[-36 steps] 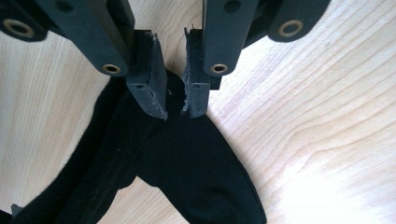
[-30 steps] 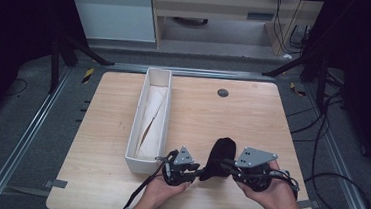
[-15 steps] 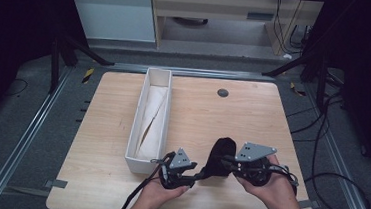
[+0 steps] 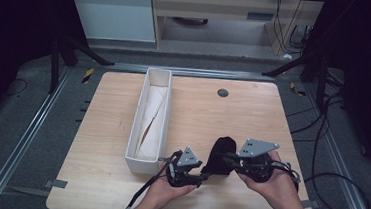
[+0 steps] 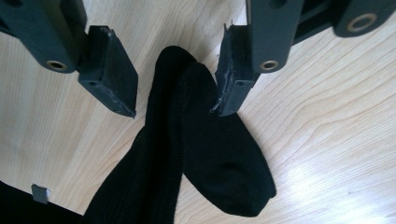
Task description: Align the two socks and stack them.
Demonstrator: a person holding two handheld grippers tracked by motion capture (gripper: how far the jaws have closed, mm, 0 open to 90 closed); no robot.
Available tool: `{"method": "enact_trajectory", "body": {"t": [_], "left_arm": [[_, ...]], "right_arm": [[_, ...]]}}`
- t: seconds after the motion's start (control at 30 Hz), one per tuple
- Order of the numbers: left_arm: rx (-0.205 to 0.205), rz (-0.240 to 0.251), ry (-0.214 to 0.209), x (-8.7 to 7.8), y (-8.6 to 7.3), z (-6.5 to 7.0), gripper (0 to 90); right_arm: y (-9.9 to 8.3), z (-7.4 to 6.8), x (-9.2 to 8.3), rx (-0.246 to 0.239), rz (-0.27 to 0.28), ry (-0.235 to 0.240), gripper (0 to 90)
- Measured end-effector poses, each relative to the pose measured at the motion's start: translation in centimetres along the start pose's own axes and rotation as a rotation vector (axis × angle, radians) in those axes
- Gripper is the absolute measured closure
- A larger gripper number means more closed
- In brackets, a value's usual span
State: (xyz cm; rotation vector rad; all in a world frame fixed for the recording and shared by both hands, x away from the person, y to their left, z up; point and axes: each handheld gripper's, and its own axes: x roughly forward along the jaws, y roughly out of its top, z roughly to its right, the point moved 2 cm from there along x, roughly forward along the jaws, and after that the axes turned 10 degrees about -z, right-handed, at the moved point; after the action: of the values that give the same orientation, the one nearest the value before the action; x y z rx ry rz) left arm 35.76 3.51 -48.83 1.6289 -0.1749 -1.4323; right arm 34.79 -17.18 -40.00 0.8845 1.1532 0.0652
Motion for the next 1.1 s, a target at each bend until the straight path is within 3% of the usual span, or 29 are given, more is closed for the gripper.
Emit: {"method": "enact_trajectory", "body": {"t": [0.53, 0.83, 1.1], "left_arm": [[0.017, -0.035, -0.005, 1.1, 0.3, 0.1, 79.6], [0.008, -0.042, -0.014, 1.2, 0.5, 0.1, 81.8], [-0.001, -0.058, -0.013, 1.6, 0.4, 0.1, 81.1]], "right_arm": [[0.2, 0.2, -0.3, 0.014, -0.005, -0.008, 79.0], [0.2, 1.1, 0.3, 0.025, -0.012, -0.038, 78.6], [-0.1, 2.9, 2.4, 0.05, -0.028, -0.048, 78.6]]}}
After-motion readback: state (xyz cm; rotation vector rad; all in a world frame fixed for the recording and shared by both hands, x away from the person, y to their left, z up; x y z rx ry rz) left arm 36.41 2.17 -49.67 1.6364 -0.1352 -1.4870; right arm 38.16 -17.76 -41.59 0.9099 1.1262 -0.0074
